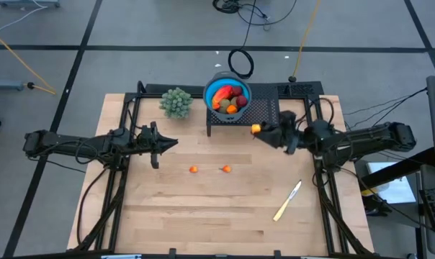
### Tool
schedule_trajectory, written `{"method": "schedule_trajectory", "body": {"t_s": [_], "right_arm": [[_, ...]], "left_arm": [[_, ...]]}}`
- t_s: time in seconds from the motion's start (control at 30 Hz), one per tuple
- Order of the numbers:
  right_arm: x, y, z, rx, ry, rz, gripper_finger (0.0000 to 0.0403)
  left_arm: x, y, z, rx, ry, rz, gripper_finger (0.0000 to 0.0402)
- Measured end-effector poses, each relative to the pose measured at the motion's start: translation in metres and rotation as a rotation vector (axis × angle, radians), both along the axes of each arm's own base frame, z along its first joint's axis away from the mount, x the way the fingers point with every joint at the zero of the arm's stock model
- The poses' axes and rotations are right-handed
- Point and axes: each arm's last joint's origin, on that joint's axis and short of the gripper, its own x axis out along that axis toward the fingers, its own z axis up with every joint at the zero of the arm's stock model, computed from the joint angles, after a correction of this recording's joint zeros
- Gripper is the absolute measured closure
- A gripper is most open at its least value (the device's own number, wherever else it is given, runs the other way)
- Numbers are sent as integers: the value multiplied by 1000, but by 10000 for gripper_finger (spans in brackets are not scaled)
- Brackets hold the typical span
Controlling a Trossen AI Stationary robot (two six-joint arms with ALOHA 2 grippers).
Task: Pick & Place Fruit
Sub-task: Put the orange peach into the blue strainer bowl on the shelf
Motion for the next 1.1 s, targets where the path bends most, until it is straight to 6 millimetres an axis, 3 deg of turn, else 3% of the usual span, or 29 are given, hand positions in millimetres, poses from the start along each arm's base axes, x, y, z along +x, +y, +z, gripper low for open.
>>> {"method": "schedule_trajectory", "body": {"t_s": [0.17,0.4,0.8,1.1], "right_arm": [[-3,-7,6,222,-53,90,325],[-4,-7,7,224,-63,100,322],[2,-5,-4,-288,23,-95,322],[9,-16,-20,-550,246,-236,321]], "left_arm": [[0,0,0,0,-1,0,383],[0,0,0,0,-1,0,400],[0,0,0,34,5,-2,386],[0,0,-2,53,25,-2,391]]}}
